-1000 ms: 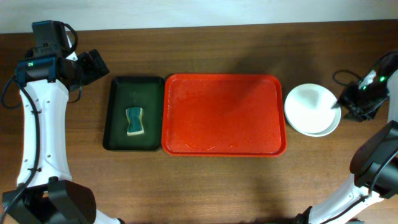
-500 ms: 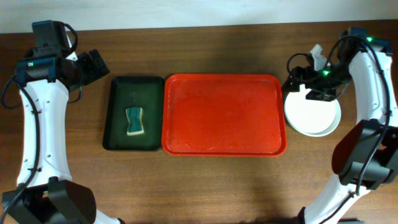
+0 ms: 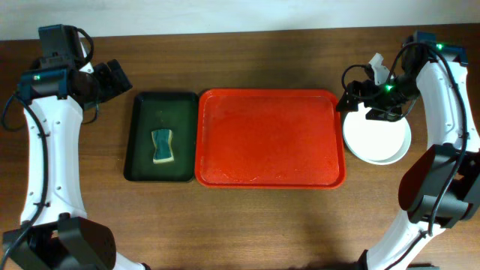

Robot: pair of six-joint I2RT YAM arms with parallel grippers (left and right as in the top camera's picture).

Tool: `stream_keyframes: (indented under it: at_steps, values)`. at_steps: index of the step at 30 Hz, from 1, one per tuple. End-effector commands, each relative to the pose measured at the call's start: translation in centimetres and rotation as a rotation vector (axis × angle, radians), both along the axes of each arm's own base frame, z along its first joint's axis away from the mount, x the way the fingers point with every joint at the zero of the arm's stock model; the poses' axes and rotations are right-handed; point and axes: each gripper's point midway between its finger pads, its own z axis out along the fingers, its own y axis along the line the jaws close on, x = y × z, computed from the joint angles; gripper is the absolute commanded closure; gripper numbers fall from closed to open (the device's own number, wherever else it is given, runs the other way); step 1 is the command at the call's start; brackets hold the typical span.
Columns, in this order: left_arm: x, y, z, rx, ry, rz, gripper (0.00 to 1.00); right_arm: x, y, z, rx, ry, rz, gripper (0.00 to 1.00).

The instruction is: Clean dirty plates on tray and stack at the side

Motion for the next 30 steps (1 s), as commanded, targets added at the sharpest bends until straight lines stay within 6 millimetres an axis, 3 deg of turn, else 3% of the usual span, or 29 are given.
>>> stream_keyframes:
  at_steps: [1,6,10,14,18,20,24,26,30]
  values:
    - [0.1,-0.2,-0.3,-0.012,0.004,0.003,0.01,0.3,0.0,-0.2,-0.015,-0.004,0.015,0.01]
    - [0.1,-0.2,-0.3,-0.012,0.004,0.003,0.01,0.3,-0.2,-0.4,-0.013,0.001,0.010,0.01]
    - [0.1,-0.2,-0.3,-0.012,0.004,0.003,0.01,0.1,-0.2,1.3,-0.024,-0.043,0.010,0.01]
    - [0.1,-0.2,-0.3,-0.012,0.004,0.003,0.01,-0.8,0.9,6.5,-0.055,-0.186,0.032,0.01]
    - [0.1,-0.2,-0.3,-0.012,0.004,0.003,0.01,-3.5,2.3,13.7,-0.096,-0.391,0.054,0.01]
    - [0.1,-0.2,-0.3,-0.012,0.004,0.003,0.01,-5.0,3.3,16.3,-0.108,-0.471,0.074,0.01]
    - [0.1,-0.1,-0.3,-0.012,0.004,0.006,0.01,-8.4,5.4,20.7,-0.132,-0.622,0.124,0.01]
    - [0.1,-0.1,-0.3,-0.012,0.004,0.006,0.01,-9.9,4.5,22.2,-0.227,-0.678,0.103,0.01]
    - [0.1,-0.1,-0.3,-0.012,0.004,0.006,0.01,-12.8,4.5,25.3,-0.262,-0.801,0.089,0.01]
